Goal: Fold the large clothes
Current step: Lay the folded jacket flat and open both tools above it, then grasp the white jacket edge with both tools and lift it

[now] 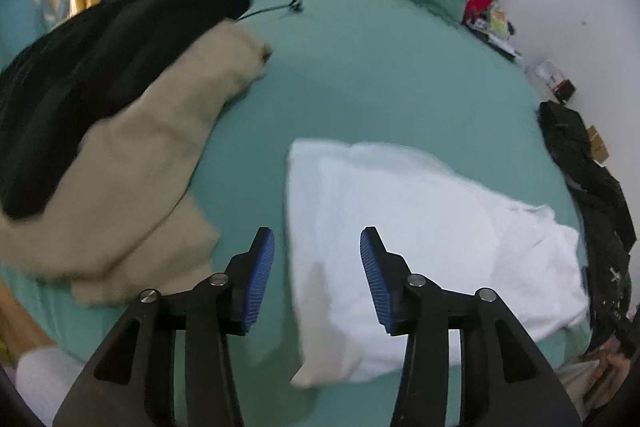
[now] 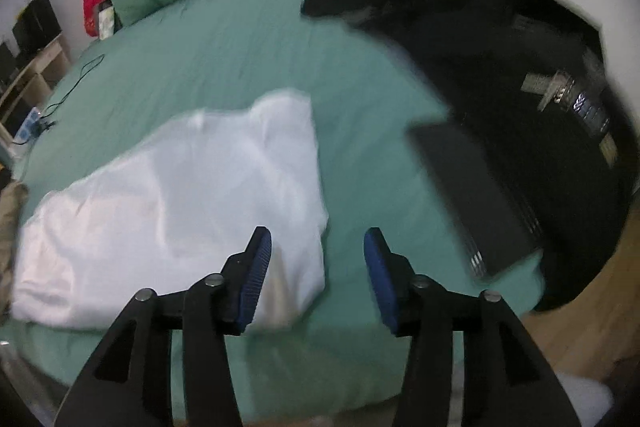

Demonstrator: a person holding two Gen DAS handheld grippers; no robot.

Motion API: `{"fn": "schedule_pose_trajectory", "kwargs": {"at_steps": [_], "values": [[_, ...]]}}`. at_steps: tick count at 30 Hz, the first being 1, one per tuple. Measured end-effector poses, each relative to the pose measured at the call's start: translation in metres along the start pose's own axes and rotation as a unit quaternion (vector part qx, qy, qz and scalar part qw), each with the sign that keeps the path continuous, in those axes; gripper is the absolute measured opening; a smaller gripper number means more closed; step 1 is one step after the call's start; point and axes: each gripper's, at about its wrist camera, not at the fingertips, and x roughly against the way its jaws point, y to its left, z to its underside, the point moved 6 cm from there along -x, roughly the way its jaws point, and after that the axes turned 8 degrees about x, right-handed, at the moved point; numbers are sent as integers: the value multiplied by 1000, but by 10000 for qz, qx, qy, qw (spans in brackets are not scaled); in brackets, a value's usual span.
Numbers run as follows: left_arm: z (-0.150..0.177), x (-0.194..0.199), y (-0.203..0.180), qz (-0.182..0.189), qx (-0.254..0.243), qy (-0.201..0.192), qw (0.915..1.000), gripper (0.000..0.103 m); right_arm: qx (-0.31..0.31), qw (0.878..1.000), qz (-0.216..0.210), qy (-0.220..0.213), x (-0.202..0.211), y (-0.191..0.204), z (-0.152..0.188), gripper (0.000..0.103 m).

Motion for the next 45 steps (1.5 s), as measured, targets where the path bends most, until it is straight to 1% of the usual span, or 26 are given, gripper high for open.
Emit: {"fn": "schedule_pose_trajectory", "kwargs": {"at_steps": [1, 2, 3, 5, 6, 8, 9, 11, 13, 14, 15, 17, 19, 20, 24, 30, 33, 35, 38, 40, 43, 45], "values": [[-5, -4, -8, 44, -85, -6, 10000, 48, 16, 9997, 128, -210, 4, -1, -6, 51], [-8, -8, -16, 60, -163, 9, 9998, 48, 36, 9989, 175, -444, 7, 1, -13, 57], [-12, -16, -26, 68, -249, 55, 9997, 48, 68, 9979, 66, -636, 6, 7, -20, 61], [-14, -32, -46, 139, -405, 193, 9989, 48, 156, 9963, -380, -751, -6, 26, -34, 61], [-13, -43, -60, 193, -506, 300, 9981, 48, 251, 9957, -597, -655, -18, 39, -41, 61], [-11, -64, -83, 330, -638, 516, 9961, 48, 473, 9933, -879, -578, -31, 61, -51, 61], [-11, -72, -93, 368, -685, 587, 9952, 48, 646, 9905, -1078, -561, -38, 76, -60, 61], [-10, -90, -111, 371, -785, 650, 9941, 48, 965, 9858, -1290, -471, -51, 100, -72, 61], [-10, -109, -128, 440, -857, 792, 9922, 48, 1221, 9785, -1586, -491, -65, 124, -84, 61], [-9, -115, -134, 467, -866, 875, 9913, 48, 1338, 9765, -1654, -332, -75, 134, -86, 61], [-9, -123, -140, 466, -896, 958, 9903, 48, 1512, 9732, -1732, -44, -90, 148, -87, 61], [-6, -137, -151, 395, -1055, 1126, 9872, 48, 1872, 9630, -1912, 333, -111, 173, -86, 61], [0, -151, -159, 341, -1220, 1326, 9830, 48, 2098, 9571, -1940, 484, -123, 188, -86, 61], [1, -159, -162, 278, -1283, 1376, 9817, 48, 2171, 9550, -1960, 486, -127, 194, -86, 61], [-3, -172, -171, 129, -1463, 1223, 9816, 48, 2379, 9529, -1773, 634, -146, 207, -89, 61], [-20, -181, -182, 116, -1285, 944, 9871, 48, 2307, 9557, -1686, 701, -153, 208, -101, 61], [-32, -178, -178, 174, -1077, 833, 9905, 48, 2071, 9608, -1720, 663, -154, 204, -107, 61], [-40, -172, -174, 208, -977, 708, 9925, 48, 1908, 9640, -1759, 574, -151, 202, -112, 61], [-46, -150, -161, 255, -879, 477, 9947, 48, 1723, 9698, -1705, 283, -135, 193, -115, 61], [-51, -132, -150, 358, -749, 342, 9960, 48, 1525, 9740, -1668, 137, -122, 181, -113, 61], [-49, -102, -133, 513, -549, 121, 9971, 48, 1208, 9797, -1601, 19, -105, 162, -106, 61], [-44, -82, -114, 478, -496, 30, 9976, 48, 1053, 9824, -1540, -1, -96, 150, -100, 61]]}}
